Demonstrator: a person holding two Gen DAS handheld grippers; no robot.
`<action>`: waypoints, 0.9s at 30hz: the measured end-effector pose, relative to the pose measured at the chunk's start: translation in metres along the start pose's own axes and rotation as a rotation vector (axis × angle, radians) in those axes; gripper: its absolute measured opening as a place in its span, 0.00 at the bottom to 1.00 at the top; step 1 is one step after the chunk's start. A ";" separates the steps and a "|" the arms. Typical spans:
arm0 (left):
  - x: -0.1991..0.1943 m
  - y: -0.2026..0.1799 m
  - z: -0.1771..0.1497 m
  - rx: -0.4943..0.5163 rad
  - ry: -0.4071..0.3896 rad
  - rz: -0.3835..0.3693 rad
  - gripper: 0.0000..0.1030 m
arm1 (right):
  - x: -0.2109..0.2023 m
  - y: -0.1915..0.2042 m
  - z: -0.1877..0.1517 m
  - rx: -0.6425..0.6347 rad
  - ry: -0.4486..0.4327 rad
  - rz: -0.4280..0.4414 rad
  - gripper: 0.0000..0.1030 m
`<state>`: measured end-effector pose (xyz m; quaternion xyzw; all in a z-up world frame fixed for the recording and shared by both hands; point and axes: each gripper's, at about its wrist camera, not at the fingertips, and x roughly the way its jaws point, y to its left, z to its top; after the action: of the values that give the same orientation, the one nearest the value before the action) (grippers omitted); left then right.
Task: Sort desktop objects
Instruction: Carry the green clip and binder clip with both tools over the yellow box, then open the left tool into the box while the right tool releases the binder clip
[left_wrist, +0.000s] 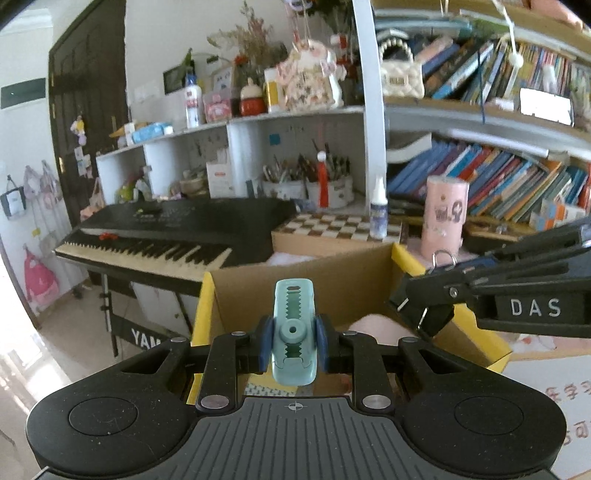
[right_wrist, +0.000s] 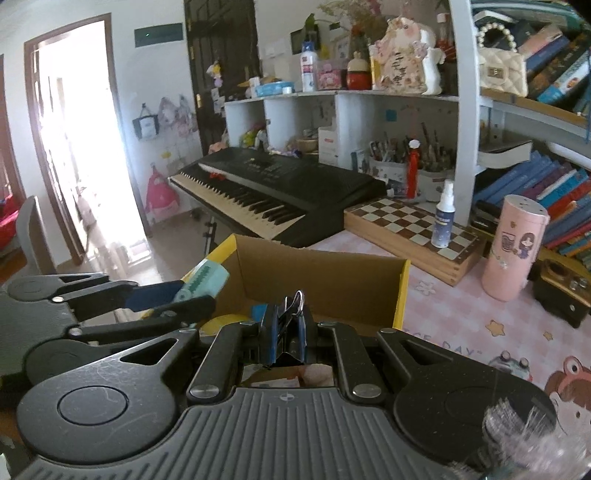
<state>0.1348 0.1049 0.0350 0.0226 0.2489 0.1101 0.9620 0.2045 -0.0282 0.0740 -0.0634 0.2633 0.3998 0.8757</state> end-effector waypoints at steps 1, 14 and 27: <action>0.004 -0.001 -0.001 0.002 0.010 0.002 0.22 | 0.004 -0.002 0.000 -0.008 0.007 0.007 0.10; 0.048 -0.006 -0.015 0.043 0.146 0.009 0.22 | 0.055 -0.010 -0.004 -0.157 0.133 0.095 0.10; 0.062 -0.012 -0.013 0.094 0.150 0.018 0.23 | 0.089 -0.017 -0.008 -0.196 0.235 0.166 0.10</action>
<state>0.1836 0.1066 -0.0065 0.0618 0.3249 0.1085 0.9375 0.2620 0.0169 0.0204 -0.1728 0.3278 0.4843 0.7925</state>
